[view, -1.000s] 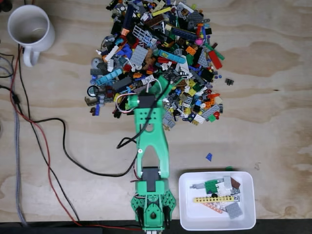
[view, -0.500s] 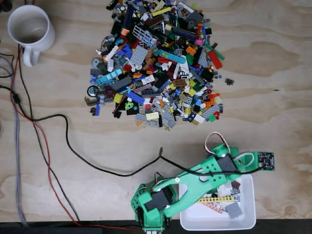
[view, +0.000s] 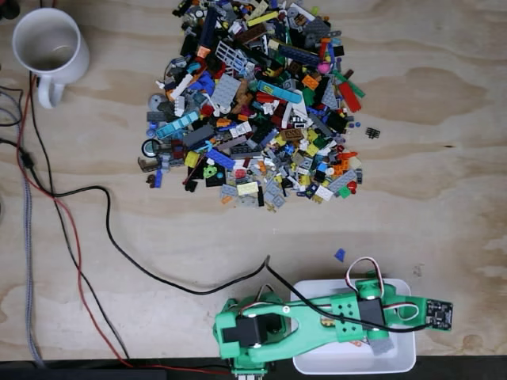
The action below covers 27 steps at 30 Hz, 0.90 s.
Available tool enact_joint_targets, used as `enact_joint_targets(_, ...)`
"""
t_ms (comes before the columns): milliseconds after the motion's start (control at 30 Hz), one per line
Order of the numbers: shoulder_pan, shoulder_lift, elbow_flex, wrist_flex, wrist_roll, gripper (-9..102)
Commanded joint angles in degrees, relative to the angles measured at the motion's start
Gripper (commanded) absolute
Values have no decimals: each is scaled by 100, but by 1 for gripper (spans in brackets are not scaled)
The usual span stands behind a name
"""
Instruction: Find the closest Lego and put it in the bin.
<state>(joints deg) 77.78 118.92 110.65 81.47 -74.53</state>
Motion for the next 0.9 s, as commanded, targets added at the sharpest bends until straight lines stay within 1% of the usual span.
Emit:
enact_joint_targets(0,-1116,387,-791,-70,-53,19)
enact_joint_targets(67,-1986,492,-958,-272,-26,14)
enact_joint_targets(167,-3401,932,-817,-475,-211,0)
enact_joint_targets(200,-3867,1099,-677,-439,-290,0)
enact_joint_targets(300,-5106,1942,193,-729,-290,0)
enact_joint_targets(433,-6311,2540,923,-729,-211,0)
enact_joint_targets(533,-6979,2839,1310,-721,-185,0)
enact_joint_targets(633,-7444,2971,1617,-756,-105,0)
enact_joint_targets(767,-7717,2900,1784,-861,26,0)
enact_joint_targets(867,-7734,2892,1811,-879,62,0)
